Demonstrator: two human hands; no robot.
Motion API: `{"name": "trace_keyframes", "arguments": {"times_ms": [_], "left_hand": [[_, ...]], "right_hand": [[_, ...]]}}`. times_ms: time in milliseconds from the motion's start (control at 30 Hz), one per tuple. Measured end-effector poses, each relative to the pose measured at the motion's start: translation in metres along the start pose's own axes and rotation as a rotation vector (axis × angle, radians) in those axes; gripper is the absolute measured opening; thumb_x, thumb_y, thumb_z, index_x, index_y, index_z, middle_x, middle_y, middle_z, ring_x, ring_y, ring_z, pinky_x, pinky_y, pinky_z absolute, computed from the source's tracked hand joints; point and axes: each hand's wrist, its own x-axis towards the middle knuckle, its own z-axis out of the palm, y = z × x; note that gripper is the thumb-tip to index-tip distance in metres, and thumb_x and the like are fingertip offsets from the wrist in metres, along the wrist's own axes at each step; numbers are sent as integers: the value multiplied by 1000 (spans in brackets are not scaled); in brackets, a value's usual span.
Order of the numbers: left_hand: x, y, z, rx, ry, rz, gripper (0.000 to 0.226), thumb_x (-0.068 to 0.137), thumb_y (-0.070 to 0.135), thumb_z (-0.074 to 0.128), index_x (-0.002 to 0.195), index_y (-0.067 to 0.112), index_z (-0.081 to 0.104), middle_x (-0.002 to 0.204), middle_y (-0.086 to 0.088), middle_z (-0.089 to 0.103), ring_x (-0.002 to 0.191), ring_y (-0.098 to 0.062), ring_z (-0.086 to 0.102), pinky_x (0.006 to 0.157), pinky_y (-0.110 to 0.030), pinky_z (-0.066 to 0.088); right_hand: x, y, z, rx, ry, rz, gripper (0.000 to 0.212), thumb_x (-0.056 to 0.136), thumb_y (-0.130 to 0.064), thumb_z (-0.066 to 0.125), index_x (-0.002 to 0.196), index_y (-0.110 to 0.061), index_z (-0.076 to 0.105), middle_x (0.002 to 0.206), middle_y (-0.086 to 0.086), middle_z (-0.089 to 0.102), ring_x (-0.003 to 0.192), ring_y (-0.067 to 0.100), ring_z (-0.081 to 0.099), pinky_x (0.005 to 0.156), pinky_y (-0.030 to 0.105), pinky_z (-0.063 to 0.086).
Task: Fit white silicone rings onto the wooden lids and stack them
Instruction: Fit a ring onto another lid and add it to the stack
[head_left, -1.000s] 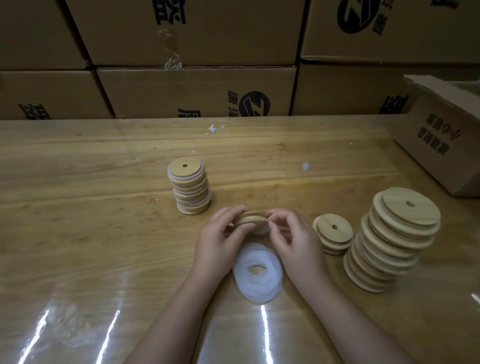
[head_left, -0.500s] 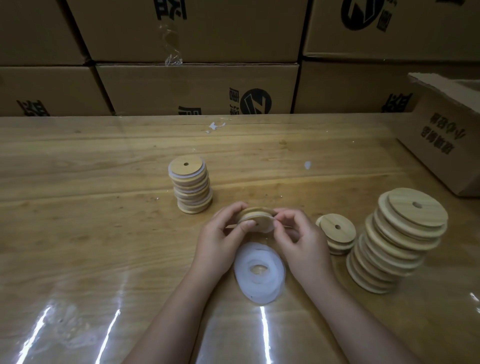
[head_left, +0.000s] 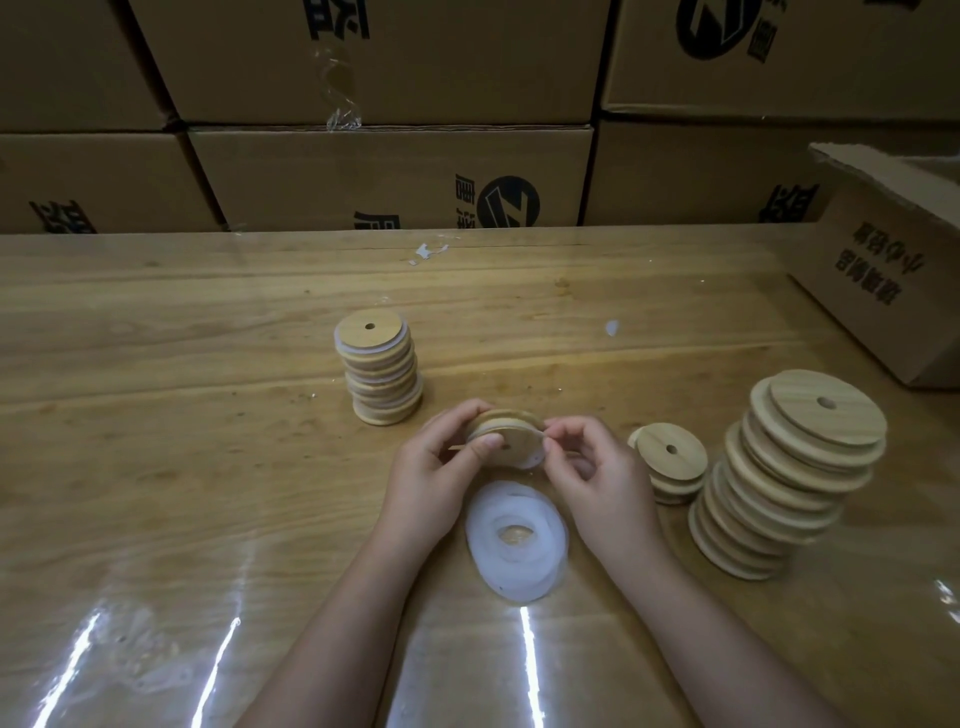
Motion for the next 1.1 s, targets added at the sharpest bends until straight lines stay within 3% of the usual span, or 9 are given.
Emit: {"name": "trace_keyframes", "arguments": {"times_ms": [200,367,533,733,833,933,1100], "left_hand": [[1,1,-2,-83,-34,-23,20,81,13,67,95,26,64,86,12,67,82,-6,60,78,-25,48],[0,3,0,-102,-52,-88,21,85,3,62,96,21,60,87,12,66,81,-8,61,77,-39,51],[-3,4,4,63,-32,-10,27,82,8,70,99,28,62,92,13,68,82,-2,62,73,-19,47],[-2,3,2,104,-6,36,33,82,6,69,97,35,61,95,12,67,86,-5,62,80,-24,48],[-2,3,3,153,-1,91,32,81,16,67,99,41,58,99,14,64,90,5,58,82,-14,44],[-2,2,3,199,13,132,35,80,16,67,99,44,56,100,21,62,92,13,56,80,-5,39],[-1,-1,1,176,16,82,41,82,8,69,99,43,57,97,16,63,84,11,56,77,-9,42]], "right_hand": [[1,1,-1,14,-40,83,29,84,-7,63,80,-35,57,84,-12,67,77,13,67,70,25,55],[1,1,0,46,-29,102,28,83,-6,65,80,-33,56,85,-14,66,74,8,66,68,23,54],[1,0,-1,-30,5,-4,31,83,-4,64,82,-34,56,96,-18,64,81,0,63,73,17,51],[0,2,0,-73,32,-51,19,81,-5,64,82,-24,59,97,-17,64,89,3,62,77,19,49],[0,2,-1,-81,61,-81,11,80,-11,61,83,-21,60,95,-18,63,87,2,62,77,18,50],[1,3,-1,-73,61,-65,16,81,-3,64,85,-18,63,92,-15,65,86,1,62,76,17,50],[2,0,-2,-8,14,16,21,85,-5,64,86,-27,62,91,-8,67,83,1,63,74,16,49]]}}
